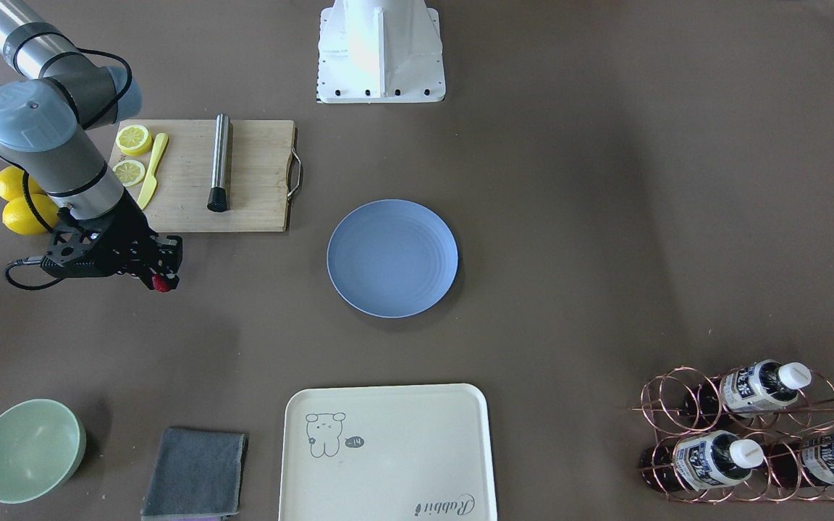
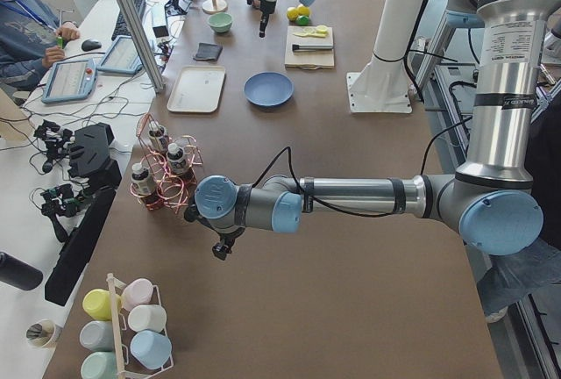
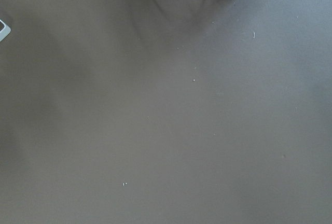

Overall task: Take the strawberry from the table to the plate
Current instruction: 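Carry the strawberry with the right gripper over the blue plate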

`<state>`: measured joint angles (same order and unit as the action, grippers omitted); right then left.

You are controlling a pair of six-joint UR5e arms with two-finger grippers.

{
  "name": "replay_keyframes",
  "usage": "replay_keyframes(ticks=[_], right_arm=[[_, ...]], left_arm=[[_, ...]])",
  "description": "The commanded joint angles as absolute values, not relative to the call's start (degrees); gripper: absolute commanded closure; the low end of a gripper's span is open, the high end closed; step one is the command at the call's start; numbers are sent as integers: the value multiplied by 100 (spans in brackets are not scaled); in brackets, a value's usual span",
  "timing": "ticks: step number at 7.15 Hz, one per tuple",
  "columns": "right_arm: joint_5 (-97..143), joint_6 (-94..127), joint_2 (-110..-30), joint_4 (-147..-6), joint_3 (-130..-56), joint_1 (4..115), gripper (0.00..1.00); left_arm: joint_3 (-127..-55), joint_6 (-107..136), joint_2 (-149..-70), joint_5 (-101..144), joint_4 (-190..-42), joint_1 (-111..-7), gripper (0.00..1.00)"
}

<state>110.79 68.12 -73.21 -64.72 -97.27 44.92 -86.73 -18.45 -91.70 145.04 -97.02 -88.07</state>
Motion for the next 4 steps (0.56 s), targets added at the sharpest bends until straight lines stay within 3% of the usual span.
replay_keyframes(ticks=[1, 4], right_arm=[[10752, 7852, -6402, -7345, -9765, 4090, 100], [9908, 8812, -5452, -8189, -9721, 3168, 100]], left_arm=[[-8640, -1819, -9132, 14232, -9650, -8798, 2], [-8788, -1819, -9202, 13354, -8862, -8815, 2]])
